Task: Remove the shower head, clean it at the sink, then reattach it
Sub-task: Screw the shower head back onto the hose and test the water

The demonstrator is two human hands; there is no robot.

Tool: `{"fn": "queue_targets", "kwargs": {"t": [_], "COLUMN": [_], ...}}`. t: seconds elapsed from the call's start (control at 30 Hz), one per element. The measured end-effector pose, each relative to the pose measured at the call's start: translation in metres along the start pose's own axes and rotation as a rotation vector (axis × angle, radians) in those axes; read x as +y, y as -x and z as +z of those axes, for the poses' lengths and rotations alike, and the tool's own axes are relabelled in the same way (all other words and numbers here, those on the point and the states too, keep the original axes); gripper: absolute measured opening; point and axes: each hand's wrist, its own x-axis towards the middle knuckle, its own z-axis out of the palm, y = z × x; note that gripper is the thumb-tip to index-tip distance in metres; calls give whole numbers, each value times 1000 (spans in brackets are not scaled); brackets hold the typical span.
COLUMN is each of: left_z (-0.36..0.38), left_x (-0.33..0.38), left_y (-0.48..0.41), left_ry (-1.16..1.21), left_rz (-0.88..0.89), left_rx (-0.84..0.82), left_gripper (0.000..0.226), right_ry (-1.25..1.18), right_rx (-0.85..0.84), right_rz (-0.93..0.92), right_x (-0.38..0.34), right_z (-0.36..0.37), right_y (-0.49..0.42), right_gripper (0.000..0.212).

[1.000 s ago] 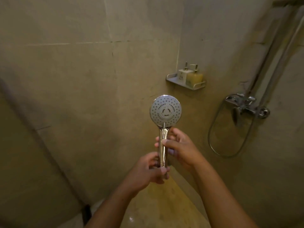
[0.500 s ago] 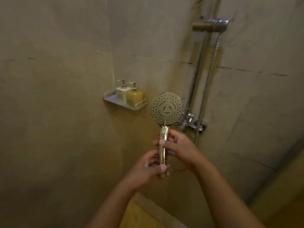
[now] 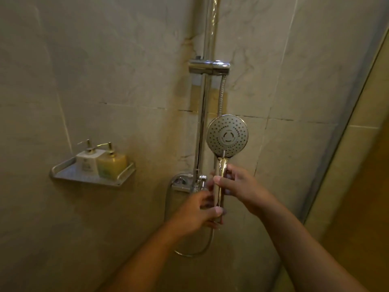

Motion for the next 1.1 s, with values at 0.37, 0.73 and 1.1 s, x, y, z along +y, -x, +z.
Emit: {"fn": "queue_targets", "kwargs": {"t": [0.37,0.73,1.1], "left_z": [-32,-2,2], "left_x": [3,12,5], "left_y": [-48,-84,-99], "left_ry": [-124,-145,-161], "left_rz": [75,69,108], "left_rx": [-78,-65,-111], "left_gripper": [36,30,35], "right_ry": [12,64,-1], "right_rx": [148,111,120], "right_rz": [-4,-47,-65], "right_x": [-2,5,13], "right_z": [1,-43,-57], "right_y": [-48,-60,-60], "right_gripper": [29,28,26]}}
